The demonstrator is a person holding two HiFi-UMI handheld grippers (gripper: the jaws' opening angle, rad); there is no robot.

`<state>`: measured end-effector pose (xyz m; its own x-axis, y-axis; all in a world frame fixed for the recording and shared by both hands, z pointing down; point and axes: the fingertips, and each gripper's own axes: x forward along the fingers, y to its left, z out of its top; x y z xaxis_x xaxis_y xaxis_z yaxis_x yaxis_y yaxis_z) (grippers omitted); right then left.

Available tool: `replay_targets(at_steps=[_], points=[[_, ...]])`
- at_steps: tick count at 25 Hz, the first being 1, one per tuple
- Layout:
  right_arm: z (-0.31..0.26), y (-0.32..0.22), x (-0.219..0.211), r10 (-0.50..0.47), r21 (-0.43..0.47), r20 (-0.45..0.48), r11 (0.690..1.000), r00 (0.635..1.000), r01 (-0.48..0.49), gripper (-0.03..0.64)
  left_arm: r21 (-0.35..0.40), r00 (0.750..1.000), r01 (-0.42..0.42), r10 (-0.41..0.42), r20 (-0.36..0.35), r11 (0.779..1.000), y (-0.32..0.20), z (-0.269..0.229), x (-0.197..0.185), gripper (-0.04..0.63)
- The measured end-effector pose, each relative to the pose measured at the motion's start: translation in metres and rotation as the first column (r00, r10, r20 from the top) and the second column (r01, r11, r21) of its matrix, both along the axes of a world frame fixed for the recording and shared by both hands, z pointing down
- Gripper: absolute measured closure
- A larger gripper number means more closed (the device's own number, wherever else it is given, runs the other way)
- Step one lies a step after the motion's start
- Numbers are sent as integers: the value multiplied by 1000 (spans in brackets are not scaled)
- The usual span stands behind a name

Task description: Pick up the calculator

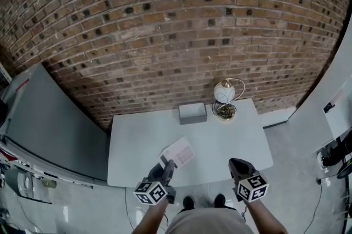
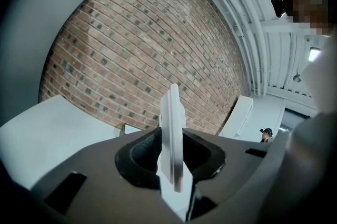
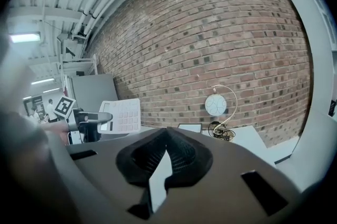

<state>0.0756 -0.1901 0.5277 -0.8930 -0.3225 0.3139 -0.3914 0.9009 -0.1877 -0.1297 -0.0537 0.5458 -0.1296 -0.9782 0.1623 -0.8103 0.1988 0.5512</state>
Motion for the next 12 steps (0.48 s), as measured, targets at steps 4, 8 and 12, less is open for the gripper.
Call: replay_targets(at_steps=[4, 8, 12], points=[[-8, -13, 5, -47, 27, 8, 999, 999, 47, 606, 9, 999, 43, -43, 0, 999, 2, -8, 8, 485], [-17, -23, 10, -74, 44, 27, 996, 997, 72, 606, 17, 997, 83, -83, -9, 996, 2, -14, 14, 485], [-21, -29, 13, -88, 53, 39, 995, 995, 86, 606, 19, 995, 102, -102, -3, 995, 0, -18, 18, 485]])
